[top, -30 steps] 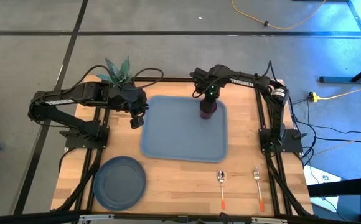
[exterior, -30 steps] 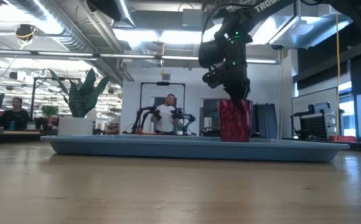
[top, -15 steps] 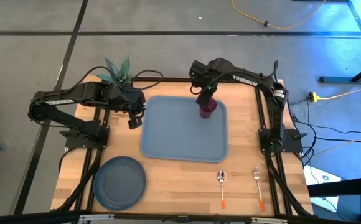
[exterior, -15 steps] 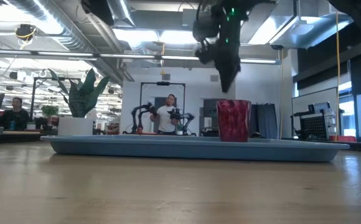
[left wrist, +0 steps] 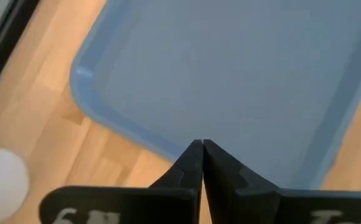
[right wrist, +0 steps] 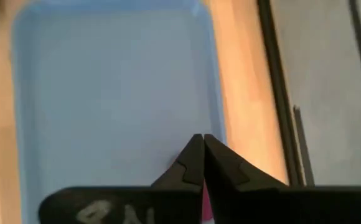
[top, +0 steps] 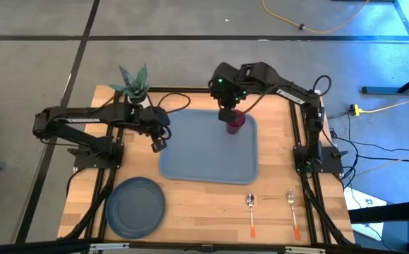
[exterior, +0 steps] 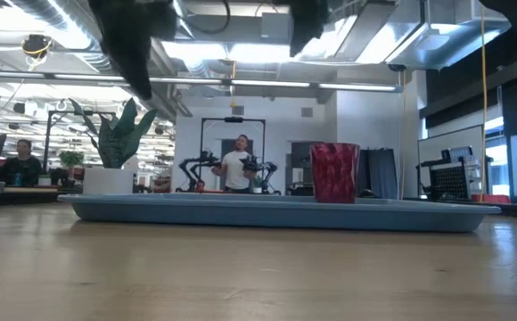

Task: Pick and place plate/cup/fork/spoon on tray
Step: Adjust the blue tray on the table

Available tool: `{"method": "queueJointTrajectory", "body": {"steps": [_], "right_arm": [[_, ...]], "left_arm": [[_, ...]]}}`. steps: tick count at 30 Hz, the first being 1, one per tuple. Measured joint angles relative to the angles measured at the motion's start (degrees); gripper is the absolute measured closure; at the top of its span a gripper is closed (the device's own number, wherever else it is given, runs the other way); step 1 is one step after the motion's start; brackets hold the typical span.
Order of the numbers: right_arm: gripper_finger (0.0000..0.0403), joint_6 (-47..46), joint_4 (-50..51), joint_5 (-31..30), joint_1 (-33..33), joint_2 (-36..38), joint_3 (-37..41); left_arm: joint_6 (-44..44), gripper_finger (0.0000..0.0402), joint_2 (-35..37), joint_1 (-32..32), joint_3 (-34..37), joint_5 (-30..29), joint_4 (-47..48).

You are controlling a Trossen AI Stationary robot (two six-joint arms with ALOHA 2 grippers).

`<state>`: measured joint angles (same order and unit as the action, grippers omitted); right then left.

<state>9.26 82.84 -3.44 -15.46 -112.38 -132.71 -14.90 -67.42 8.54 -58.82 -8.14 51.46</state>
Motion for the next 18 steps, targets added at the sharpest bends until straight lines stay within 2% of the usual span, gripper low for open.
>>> {"method": "queueJointTrajectory", "body": {"steps": [2,9,12,18], "right_arm": [[0.0392,-0.12,0.40,-0.03,0.70,-0.01,-2.34],[0.0398,-1.25,0.00,-1.72,2.56,3.32,-1.31],[0.0395,-1.31,-0.04,-2.14,3.11,4.16,-1.37],[0.0394,-1.51,0.16,-2.06,3.48,4.42,-1.37]], "left_arm": [[0.11,0.0400,-0.78,0.84,3.82,1.88,-5.39],[-1.62,0.0401,-4.52,2.09,16.31,6.03,-17.83],[-2.44,0.0401,-6.54,2.02,19.58,6.41,-22.41],[-1.84,0.0401,-12.27,1.70,22.78,10.94,-29.03]]}}
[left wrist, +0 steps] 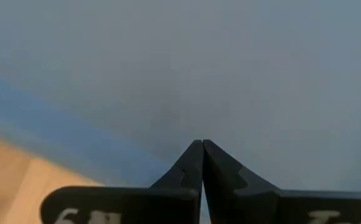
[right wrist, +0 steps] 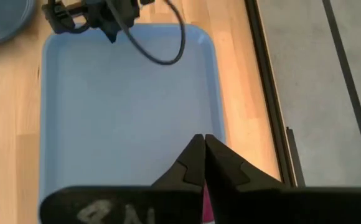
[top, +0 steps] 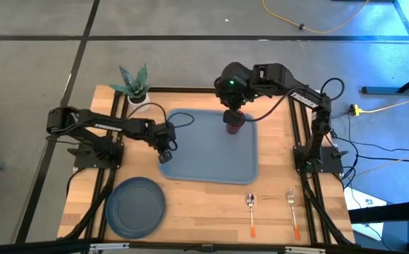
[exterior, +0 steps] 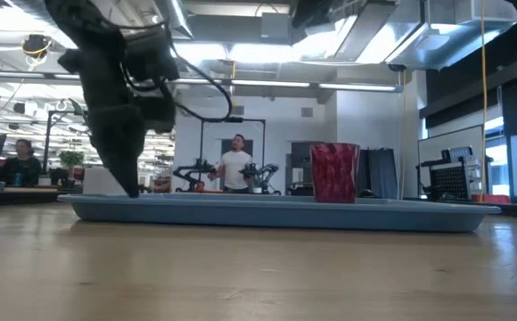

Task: Pick and place plate/cup/fork/spoon on tray
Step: Adjust the blue tray on the table

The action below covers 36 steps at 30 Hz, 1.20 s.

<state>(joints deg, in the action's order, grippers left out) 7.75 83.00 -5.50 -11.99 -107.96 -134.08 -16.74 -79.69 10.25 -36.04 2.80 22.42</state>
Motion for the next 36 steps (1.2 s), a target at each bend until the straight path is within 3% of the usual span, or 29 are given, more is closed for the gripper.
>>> {"method": "queueJointTrajectory", "body": {"steps": [5,14,26,36], "right_arm": [[0.0394,-0.15,0.10,0.00,-0.04,0.09,0.00],[0.0393,-0.16,0.67,0.11,-0.04,0.09,0.02],[0.0393,-0.04,0.80,0.07,-0.04,0.09,0.02],[0.0393,1.41,2.35,-0.04,0.27,0.72,0.09]], "left_arm": [[0.38,0.0401,-3.38,-0.59,0.02,1.06,-0.47],[-0.61,0.0401,-4.62,-3.60,-0.01,9.26,-0.37],[-0.60,0.0401,-3.13,-5.71,-3.36,6.96,2.66],[0.79,0.0401,0.69,-6.85,-12.18,3.85,18.02]]}}
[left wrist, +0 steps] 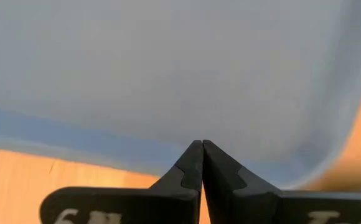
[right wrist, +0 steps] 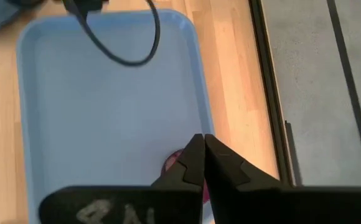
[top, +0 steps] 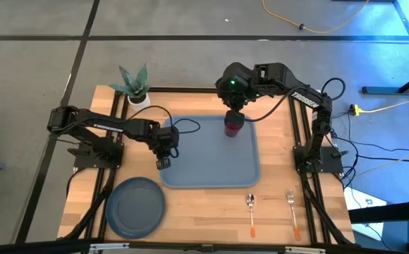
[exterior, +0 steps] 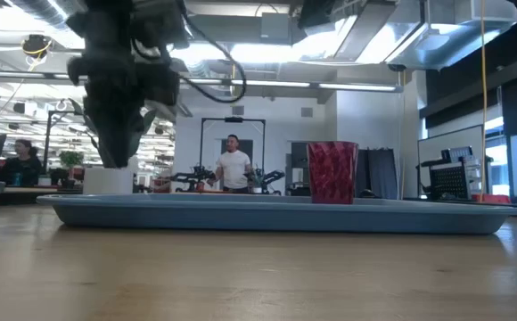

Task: Pick and place plate/cup/fork/spoon on tray
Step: Adjust the blue tray on the table, then put the dark blue plate on the blue tray

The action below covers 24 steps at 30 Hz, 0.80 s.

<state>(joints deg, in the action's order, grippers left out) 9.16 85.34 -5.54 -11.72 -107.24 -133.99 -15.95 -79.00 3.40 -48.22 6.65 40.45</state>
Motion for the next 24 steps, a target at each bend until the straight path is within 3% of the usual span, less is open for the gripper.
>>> {"method": "queueJointTrajectory", "body": {"steps": [9,15,19,24], "right_arm": [[0.0393,0.10,5.07,0.20,3.69,3.42,-0.01],[0.0393,1.90,4.69,7.16,7.41,3.43,0.82],[0.0393,-1.62,4.63,7.13,8.82,3.90,2.67],[0.0393,-5.22,3.90,7.13,10.73,4.11,5.73]], "left_arm": [[1.95,0.0401,9.58,-5.15,-7.20,-2.45,12.30],[-5.28,0.0401,17.78,-10.47,-7.35,-3.10,15.42],[-10.49,0.0401,21.21,-15.21,-7.35,-6.49,18.50],[-16.84,0.0401,22.51,-20.25,-7.35,-5.17,21.38]]}}
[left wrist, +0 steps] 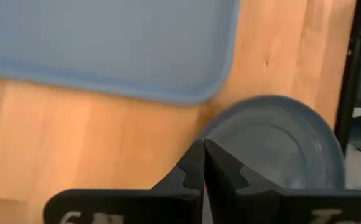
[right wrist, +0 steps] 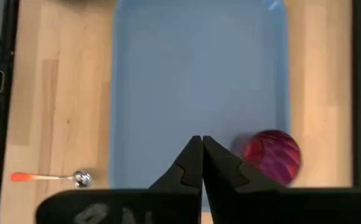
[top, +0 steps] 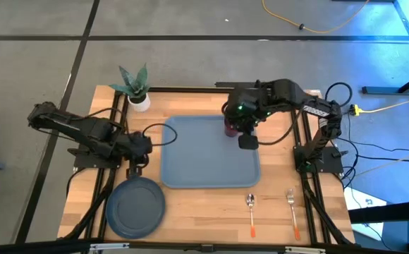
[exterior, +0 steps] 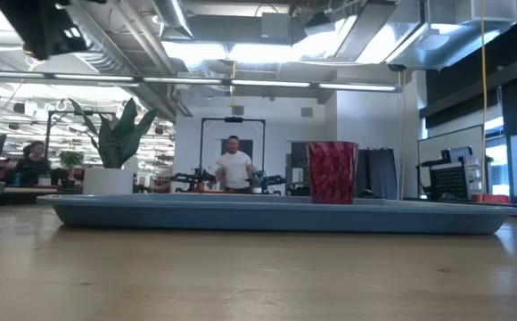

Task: Pick and place plate/cup/fork/spoon on tray
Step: Put the dark blue plate on the blue tray

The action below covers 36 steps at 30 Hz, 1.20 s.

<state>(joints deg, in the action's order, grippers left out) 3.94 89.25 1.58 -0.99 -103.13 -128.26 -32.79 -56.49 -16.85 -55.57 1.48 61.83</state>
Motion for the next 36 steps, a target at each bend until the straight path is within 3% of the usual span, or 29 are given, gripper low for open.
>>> {"method": "queueJointTrajectory", "body": {"steps": [5,10,19,36], "right_arm": [[0.0393,-2.12,-4.51,-0.03,1.98,-0.02,1.94],[0.0393,-4.98,-5.74,0.05,3.66,-0.02,2.09],[0.0393,-6.91,-5.90,0.00,5.58,-0.02,2.09],[0.0393,-6.66,-7.29,0.02,6.14,-0.04,2.09]], "left_arm": [[-3.17,0.0399,-0.13,-3.60,0.00,0.07,1.97],[-5.35,0.0371,-0.13,-4.73,0.79,0.57,3.64],[-4.22,0.0330,-0.13,-4.74,10.20,7.23,2.52],[1.76,0.0333,-0.13,-4.71,24.64,8.36,-12.04]]}}
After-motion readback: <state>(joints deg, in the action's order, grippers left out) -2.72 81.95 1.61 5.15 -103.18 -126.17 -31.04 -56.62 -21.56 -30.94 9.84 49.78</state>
